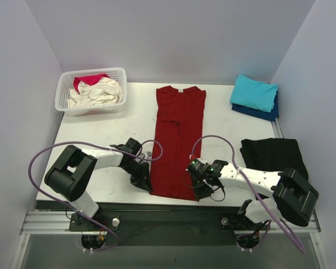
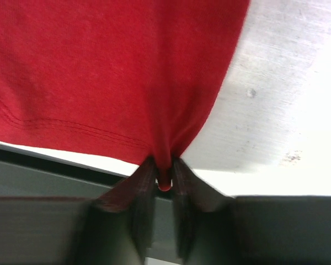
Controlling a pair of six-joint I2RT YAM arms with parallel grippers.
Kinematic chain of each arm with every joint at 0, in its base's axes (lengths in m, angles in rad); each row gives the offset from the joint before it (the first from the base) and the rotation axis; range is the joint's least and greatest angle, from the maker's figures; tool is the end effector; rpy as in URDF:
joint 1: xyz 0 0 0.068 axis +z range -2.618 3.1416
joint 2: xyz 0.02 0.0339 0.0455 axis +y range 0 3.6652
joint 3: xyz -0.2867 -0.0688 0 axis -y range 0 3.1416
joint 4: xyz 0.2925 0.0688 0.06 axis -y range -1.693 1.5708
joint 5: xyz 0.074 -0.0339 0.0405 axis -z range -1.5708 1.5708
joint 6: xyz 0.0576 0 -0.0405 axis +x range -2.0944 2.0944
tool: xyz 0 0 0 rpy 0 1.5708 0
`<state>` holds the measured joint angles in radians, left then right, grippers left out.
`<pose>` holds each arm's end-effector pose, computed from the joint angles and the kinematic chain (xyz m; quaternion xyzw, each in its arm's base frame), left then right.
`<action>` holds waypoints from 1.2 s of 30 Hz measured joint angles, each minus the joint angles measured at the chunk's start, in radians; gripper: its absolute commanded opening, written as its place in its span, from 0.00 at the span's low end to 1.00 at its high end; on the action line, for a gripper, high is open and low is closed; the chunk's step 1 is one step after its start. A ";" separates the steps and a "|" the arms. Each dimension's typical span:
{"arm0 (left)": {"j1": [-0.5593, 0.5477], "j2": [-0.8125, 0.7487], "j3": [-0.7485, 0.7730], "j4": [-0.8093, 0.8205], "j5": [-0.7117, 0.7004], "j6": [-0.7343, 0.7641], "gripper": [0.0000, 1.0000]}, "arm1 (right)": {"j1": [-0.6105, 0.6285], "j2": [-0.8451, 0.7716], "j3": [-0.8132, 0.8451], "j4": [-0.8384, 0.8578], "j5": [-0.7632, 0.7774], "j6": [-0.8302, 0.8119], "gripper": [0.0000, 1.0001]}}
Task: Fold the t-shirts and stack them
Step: Grab the bottom of the folded rectangular tshirt with both arms
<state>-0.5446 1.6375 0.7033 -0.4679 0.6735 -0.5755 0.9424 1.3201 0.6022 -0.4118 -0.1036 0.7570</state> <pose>0.2219 -0.1764 0.0827 -0.0133 -0.9408 0.3212 0.1075 0.1508 0.2176 0.1253 -0.1015 0.9692 0.1974 0.1063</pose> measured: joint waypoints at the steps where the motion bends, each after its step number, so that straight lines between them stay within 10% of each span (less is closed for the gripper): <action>1: 0.000 0.004 0.000 0.005 -0.006 0.001 0.07 | 0.000 0.000 0.000 0.003 -0.001 0.001 0.11; 4: -0.002 0.009 0.000 0.014 0.000 0.000 0.00 | 0.000 -0.001 -0.004 0.011 -0.007 0.002 0.00; 36: -0.032 -0.461 -0.169 -0.135 -0.056 -0.103 0.00 | 0.296 -0.151 0.045 -0.159 0.080 0.159 0.00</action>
<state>-0.5762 1.1767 0.5339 -0.6025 0.6174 -0.6788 1.2381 1.1694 0.6476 -0.5713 -0.0231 0.9161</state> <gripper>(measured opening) 0.037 0.045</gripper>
